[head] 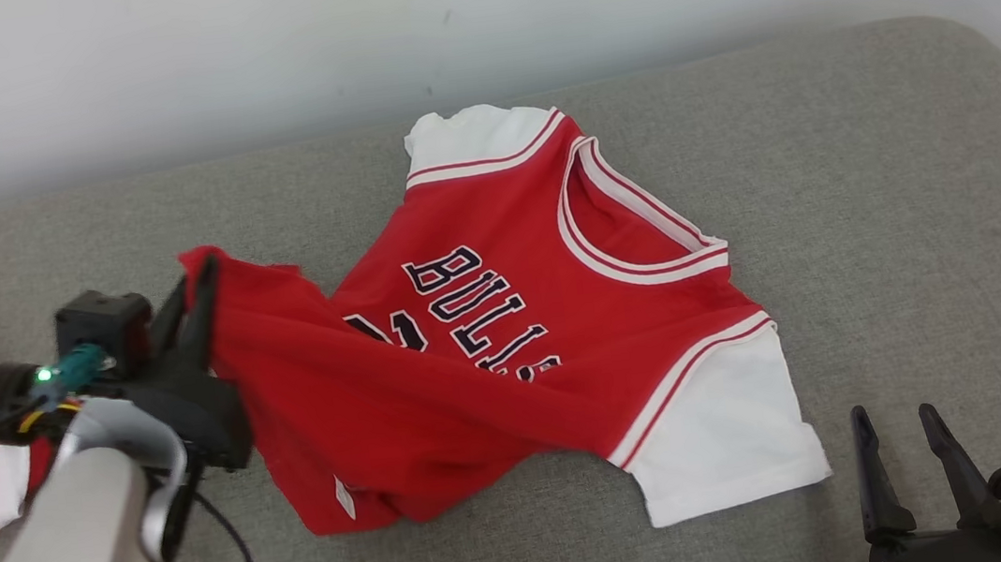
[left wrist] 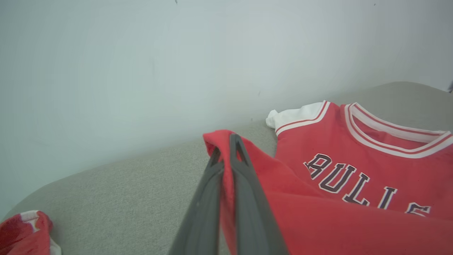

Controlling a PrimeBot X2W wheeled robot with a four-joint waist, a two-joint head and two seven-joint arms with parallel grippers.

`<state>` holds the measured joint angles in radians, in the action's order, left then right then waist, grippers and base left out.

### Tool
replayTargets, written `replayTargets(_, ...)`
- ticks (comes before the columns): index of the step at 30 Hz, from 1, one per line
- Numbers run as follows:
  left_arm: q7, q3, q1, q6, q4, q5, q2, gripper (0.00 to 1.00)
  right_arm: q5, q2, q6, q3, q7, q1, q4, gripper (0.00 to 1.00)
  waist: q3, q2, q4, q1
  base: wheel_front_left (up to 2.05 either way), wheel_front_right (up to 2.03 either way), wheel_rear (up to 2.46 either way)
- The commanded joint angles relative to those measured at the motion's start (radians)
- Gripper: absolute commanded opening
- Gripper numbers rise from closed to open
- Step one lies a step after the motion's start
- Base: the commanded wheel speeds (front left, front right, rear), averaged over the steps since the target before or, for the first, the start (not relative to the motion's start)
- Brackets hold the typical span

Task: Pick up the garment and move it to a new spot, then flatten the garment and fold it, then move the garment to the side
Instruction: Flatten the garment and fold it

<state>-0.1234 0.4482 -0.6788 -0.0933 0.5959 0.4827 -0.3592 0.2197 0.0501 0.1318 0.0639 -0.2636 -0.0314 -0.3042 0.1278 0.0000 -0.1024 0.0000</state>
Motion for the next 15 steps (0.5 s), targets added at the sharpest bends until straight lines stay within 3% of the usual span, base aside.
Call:
replayTargets(1,-0.009,-0.011,-0.013,0.001,-0.003,-0.004,-0.031,0.00,-0.009,0.000,-0.002,-0.002,-0.001,-0.009,-0.001,1.00,0.007,0.0000,-0.008,0.0000,0.00,0.00,0.00)
replayTargets(8,-0.043,-0.055,0.006,-0.002,0.048,0.032,-0.094,0.00,-0.004,0.000,-0.002,-0.003,-0.001,-0.025,-0.003,1.00,0.037,0.0000,-0.042,0.0000,0.00,0.00,0.00)
replayTargets(9,-0.053,-0.055,0.006,-0.001,0.060,0.026,-0.100,0.04,-0.004,0.000,-0.002,-0.003,-0.001,-0.028,-0.004,1.00,0.040,0.0000,-0.044,0.0000,0.00,0.00,0.00)
replayTargets(10,-0.060,-0.052,0.007,-0.001,0.073,0.022,-0.101,0.25,-0.003,0.000,-0.002,-0.005,-0.001,-0.030,-0.005,1.00,0.042,0.0000,-0.046,0.0000,0.00,0.00,0.00)
replayTargets(12,-0.077,-0.052,0.008,-0.003,0.089,0.025,-0.094,1.00,-0.001,0.000,-0.002,-0.003,-0.001,-0.030,-0.007,1.00,0.044,0.0000,-0.048,0.0000,0.00,0.00,0.00)
replayTargets(15,-0.092,-0.052,0.007,-0.005,0.097,0.029,-0.083,1.00,0.000,0.000,-0.002,0.002,-0.001,-0.026,-0.005,1.00,0.042,0.0000,-0.043,0.0000,0.00,0.00,0.00)
